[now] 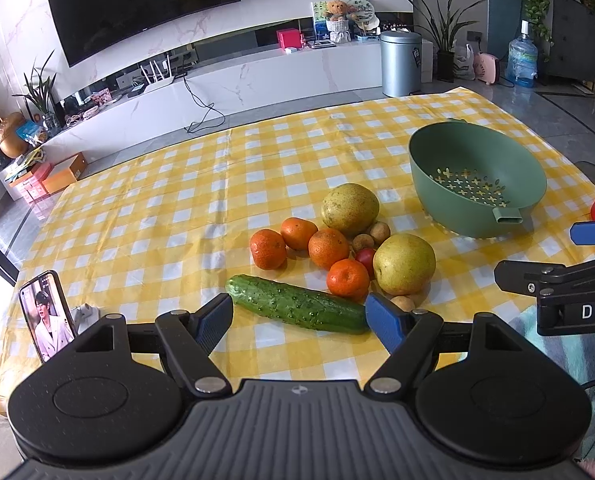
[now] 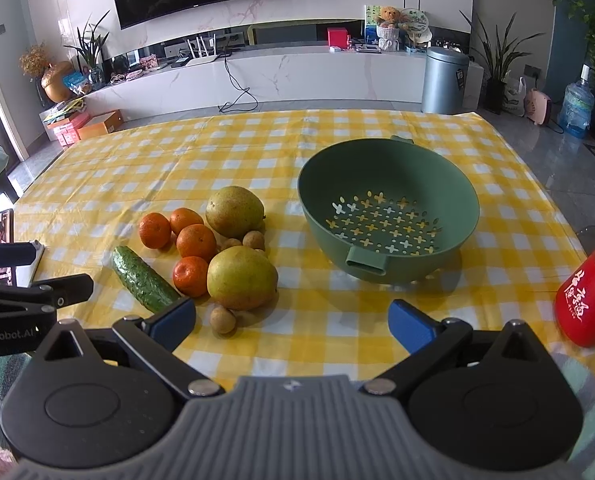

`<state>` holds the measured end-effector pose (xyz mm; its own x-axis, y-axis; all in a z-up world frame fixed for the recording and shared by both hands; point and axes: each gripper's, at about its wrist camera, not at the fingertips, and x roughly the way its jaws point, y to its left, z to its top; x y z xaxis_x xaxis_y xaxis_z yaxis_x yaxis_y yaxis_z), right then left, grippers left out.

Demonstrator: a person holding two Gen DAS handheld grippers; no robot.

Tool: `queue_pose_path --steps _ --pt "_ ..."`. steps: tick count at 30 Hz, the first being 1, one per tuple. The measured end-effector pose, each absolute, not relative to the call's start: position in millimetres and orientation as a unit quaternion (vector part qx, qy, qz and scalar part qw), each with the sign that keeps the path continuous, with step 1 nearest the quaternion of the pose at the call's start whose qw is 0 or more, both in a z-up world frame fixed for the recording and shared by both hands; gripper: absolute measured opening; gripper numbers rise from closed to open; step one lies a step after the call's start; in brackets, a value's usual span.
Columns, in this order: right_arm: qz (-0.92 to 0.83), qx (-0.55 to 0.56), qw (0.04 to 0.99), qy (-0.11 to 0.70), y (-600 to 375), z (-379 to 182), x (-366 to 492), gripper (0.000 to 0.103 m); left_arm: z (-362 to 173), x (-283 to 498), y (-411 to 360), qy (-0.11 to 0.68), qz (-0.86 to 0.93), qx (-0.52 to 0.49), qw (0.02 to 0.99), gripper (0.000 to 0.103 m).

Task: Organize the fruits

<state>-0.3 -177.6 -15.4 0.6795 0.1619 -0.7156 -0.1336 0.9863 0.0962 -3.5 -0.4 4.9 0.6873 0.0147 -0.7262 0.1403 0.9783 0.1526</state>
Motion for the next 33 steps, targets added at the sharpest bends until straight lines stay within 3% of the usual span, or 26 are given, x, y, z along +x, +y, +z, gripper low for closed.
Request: queue_pose_path --steps 33 --pt "0.085 0.009 0.918 0.388 -175.2 -17.2 -2.9 0.099 3.7 -0.4 3.9 0.404 -0.051 0.075 0.91 0.086"
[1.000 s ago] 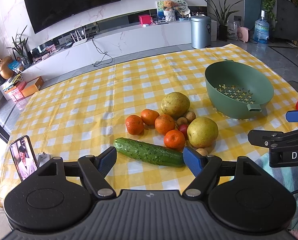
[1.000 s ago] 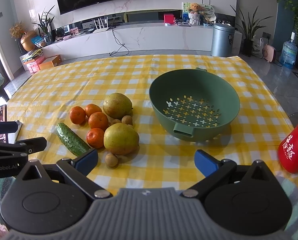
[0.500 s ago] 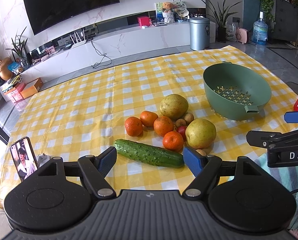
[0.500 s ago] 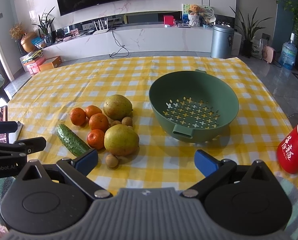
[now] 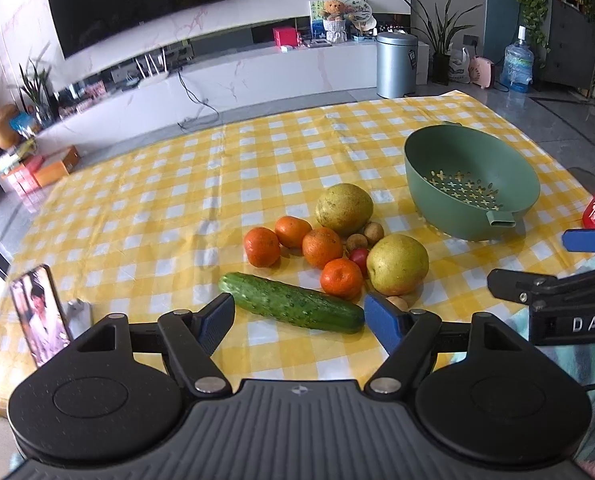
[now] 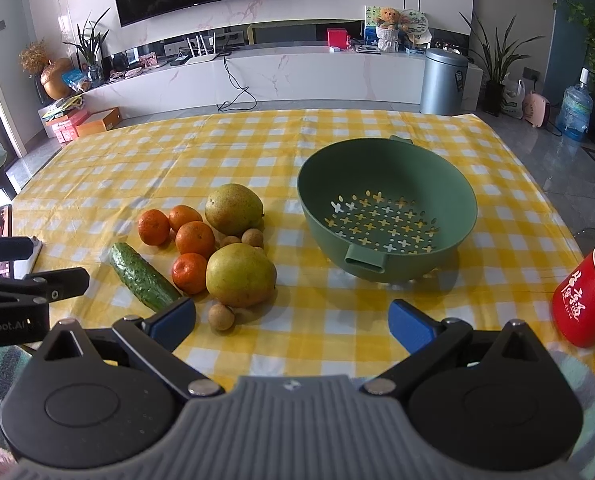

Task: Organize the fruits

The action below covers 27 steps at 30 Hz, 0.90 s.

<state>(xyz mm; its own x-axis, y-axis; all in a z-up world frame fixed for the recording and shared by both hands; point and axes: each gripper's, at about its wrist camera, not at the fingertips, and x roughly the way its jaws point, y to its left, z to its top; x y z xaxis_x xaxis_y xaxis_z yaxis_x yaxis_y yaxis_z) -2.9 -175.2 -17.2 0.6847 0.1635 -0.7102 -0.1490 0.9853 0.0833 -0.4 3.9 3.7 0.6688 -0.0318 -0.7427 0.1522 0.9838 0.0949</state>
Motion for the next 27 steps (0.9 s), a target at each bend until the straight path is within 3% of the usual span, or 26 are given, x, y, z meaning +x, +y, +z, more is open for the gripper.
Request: queue_pose_path --steps 8,13,27 --pt "0.121 0.0 0.919 0.375 -167.6 -23.1 6.1 0.098 -4.8 18.7 14.0 0.434 -0.058 0.051 0.897 0.073" --pt "0.142 -0.001 0.915 0.378 -159.3 -28.2 22.1 0.079 -7.0 33.7 18.6 0.441 -0.073 0.042 0.894 0.06" --pt "0.127 0.131 0.879 0.441 -157.7 -71.1 78.8 0.077 -37.4 76.1 14.0 0.453 -0.101 0.117 0.878 0.053"
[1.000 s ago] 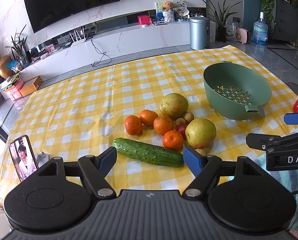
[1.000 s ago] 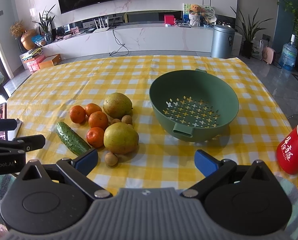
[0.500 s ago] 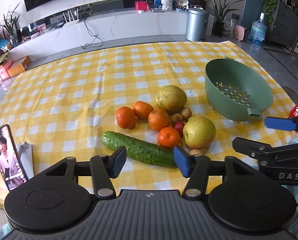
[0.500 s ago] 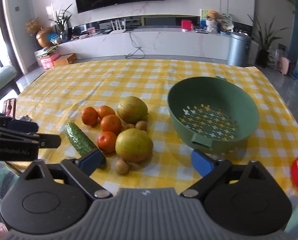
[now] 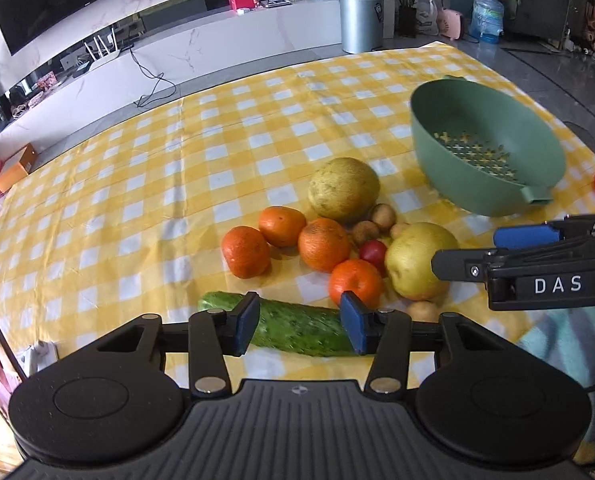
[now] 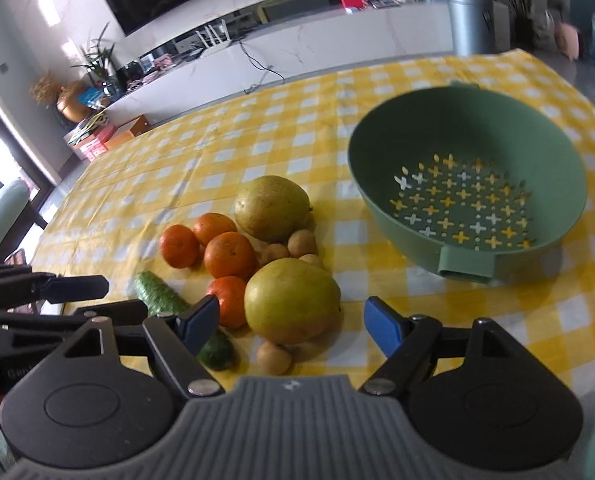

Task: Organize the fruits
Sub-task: 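Reach the right tool to the large yellow pear and close on it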

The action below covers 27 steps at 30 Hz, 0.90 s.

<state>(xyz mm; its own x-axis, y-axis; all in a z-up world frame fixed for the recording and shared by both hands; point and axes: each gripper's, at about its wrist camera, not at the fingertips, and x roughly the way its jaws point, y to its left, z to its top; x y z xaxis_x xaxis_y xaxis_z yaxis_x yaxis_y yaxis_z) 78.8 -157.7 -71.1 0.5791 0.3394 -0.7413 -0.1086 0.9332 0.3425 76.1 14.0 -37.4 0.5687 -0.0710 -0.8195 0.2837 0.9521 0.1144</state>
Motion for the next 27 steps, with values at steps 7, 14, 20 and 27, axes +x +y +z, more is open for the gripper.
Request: queue_pose_path --steps 7,14,20,27 --pt "0.129 0.156 0.858 0.473 -154.4 -90.9 99.0 0.078 -44.3 89.1 9.0 0.431 -0.102 0.173 0.88 0.049" --pt "0.131 0.161 0.851 0.482 -150.6 -100.9 110.9 0.077 -51.4 102.1 17.3 0.453 -0.144 0.12 0.871 0.049" --pt "0.137 0.173 0.844 0.488 -152.3 -108.4 117.4 0.072 -55.2 108.9 15.0 0.466 -0.141 0.126 0.864 0.049" --pt "0.142 0.18 0.837 0.497 -152.6 -113.8 121.1 0.069 -55.4 113.3 12.7 0.472 -0.15 0.134 0.859 0.04"
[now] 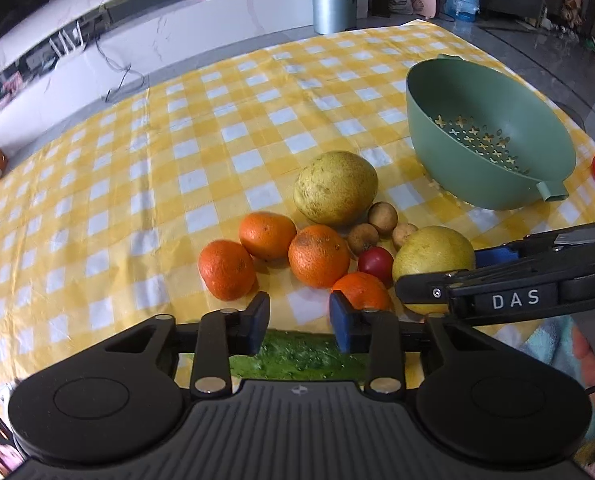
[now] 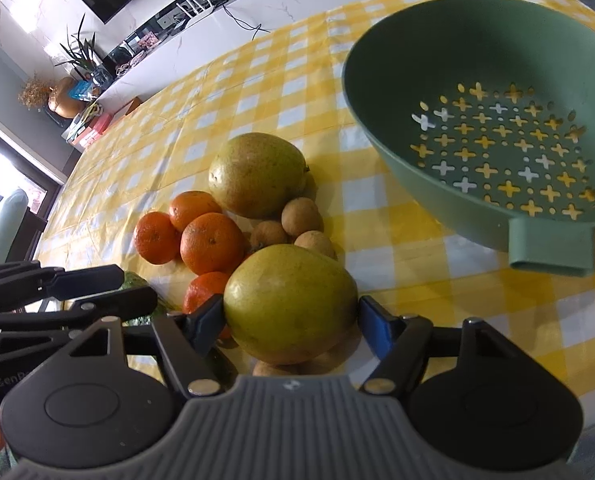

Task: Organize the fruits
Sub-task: 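Reach the right tool to the large yellow pear and close on it, then lower the pear into the green colander with the right tool while the left tool grasps the other pear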

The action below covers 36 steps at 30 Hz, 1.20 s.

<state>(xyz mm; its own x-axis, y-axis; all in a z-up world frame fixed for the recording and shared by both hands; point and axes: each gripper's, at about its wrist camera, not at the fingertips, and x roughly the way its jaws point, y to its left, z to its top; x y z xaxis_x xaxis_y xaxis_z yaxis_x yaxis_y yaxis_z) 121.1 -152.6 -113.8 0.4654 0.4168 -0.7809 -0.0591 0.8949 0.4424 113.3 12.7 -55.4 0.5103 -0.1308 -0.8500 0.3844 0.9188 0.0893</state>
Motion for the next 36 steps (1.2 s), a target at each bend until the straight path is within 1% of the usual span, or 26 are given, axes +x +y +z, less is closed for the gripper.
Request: queue_pose_path --steps 4,5,6,7,8,13,15,16,18,25,29,35,36 --pt "0.143 0.175 0.837 0.497 -154.1 -111.9 118.2 0.069 -50.0 116.6 9.1 0.461 -0.161 0.15 0.859 0.041" --pt "0.144 0.176 0.838 0.496 -155.6 -110.4 117.2 0.068 -48.0 117.8 8.4 0.458 -0.167 0.151 0.86 0.044" --pt "0.145 0.176 0.84 0.493 -157.6 -108.4 116.4 0.068 -46.0 119.5 7.8 0.456 -0.174 0.15 0.86 0.049" --pt "0.146 0.175 0.842 0.489 -159.4 -105.6 115.1 0.068 -44.1 121.5 7.1 0.454 -0.184 0.149 0.859 0.062" --pt "0.147 0.174 0.844 0.485 -161.7 -101.8 113.0 0.068 -42.2 122.9 6.8 0.452 -0.197 0.146 0.858 0.068" --pt "0.155 0.167 0.855 0.467 -175.1 -79.4 100.9 0.068 -35.8 132.4 5.0 0.444 -0.209 0.154 0.858 0.069" --pt "0.161 0.161 0.861 0.455 -181.1 -68.0 92.2 0.068 -33.0 136.3 2.8 0.442 -0.214 0.158 0.857 0.07" --pt "0.163 0.157 0.865 0.448 -183.7 -61.4 88.1 0.068 -31.8 138.5 1.5 0.441 -0.219 0.157 0.856 0.074" --pt "0.167 0.151 0.872 0.434 -189.3 -47.8 80.6 0.068 -30.7 143.9 -1.5 0.444 -0.233 0.149 0.852 0.077" --pt "0.145 0.141 0.905 0.374 -219.1 -5.5 78.9 0.068 -42.2 172.1 -12.8 0.462 -0.242 0.103 0.847 0.08" --pt "0.102 0.118 0.916 0.37 -237.8 -4.2 101.6 0.068 -54.4 187.3 -17.9 0.477 -0.233 0.084 0.843 0.08" --pt "0.063 0.103 0.91 0.397 -259.8 -28.8 142.8 0.068 -72.1 209.1 -14.7 0.506 -0.205 0.021 0.837 0.081" --pt "0.06 0.104 0.908 0.402 -261.8 -33.7 149.4 0.068 -74.0 211.9 -14.0 0.51 -0.204 0.008 0.835 0.083"
